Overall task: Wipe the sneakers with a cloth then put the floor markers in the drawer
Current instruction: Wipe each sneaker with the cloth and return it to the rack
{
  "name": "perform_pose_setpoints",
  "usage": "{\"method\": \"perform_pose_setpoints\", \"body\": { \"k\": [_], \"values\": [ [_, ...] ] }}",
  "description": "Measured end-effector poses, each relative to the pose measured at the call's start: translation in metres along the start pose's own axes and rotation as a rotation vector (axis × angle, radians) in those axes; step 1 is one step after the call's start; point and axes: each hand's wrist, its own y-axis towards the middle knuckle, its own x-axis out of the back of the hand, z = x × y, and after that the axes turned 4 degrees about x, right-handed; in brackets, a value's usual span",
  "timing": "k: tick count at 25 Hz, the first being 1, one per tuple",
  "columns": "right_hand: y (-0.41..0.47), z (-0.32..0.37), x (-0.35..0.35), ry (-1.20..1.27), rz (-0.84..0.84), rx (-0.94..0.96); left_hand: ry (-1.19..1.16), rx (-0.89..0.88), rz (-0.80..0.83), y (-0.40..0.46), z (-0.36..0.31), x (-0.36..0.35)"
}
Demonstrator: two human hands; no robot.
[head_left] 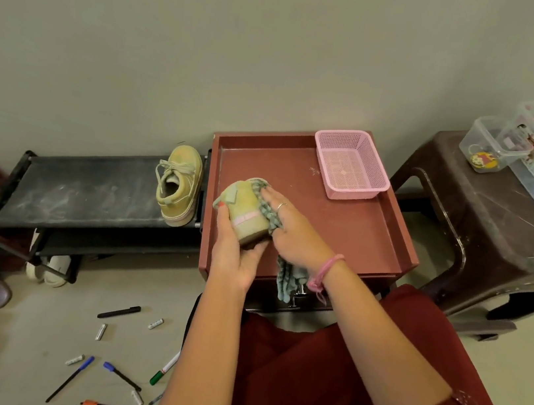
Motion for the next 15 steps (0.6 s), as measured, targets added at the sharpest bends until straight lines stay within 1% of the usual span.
{"method": "perform_pose_setpoints", "body": {
  "k": [2, 3, 4, 5, 7, 8, 10, 12, 15],
  "values": [
    [-0.017, 0.014, -0.024, -0.281, -0.012, 0.136, 0.059, -0.032, 0.067, -0.005, -0.001, 0.013],
    [-0.028, 0.017, -0.036, -0.375, -0.026, 0.209, 0.06, -0.039, 0.094, -0.006, -0.002, 0.021],
    [-0.035, 0.016, -0.044, -0.413, -0.034, 0.248, 0.068, -0.043, 0.105, -0.008, -0.004, 0.028],
    [-0.037, 0.01, -0.046, -0.393, -0.035, 0.23, 0.08, -0.052, 0.088, -0.01, -0.004, 0.034],
    [-0.024, -0.015, -0.04, -0.232, 0.035, 0.091, 0.05, -0.078, 0.021, -0.011, -0.005, 0.041],
    [-0.015, -0.026, -0.036, -0.203, 0.092, 0.028, 0.004, -0.069, 0.02, -0.013, -0.005, 0.044],
    [-0.005, -0.032, -0.033, -0.208, 0.153, -0.018, -0.049, -0.041, 0.04, -0.017, -0.006, 0.049],
    [-0.007, -0.018, -0.042, -0.221, 0.155, 0.021, -0.027, -0.022, 0.031, -0.019, -0.009, 0.054],
    [-0.029, -0.002, -0.062, -0.312, 0.123, 0.207, 0.036, 0.016, 0.05, -0.02, -0.009, 0.062]
  ]
}}
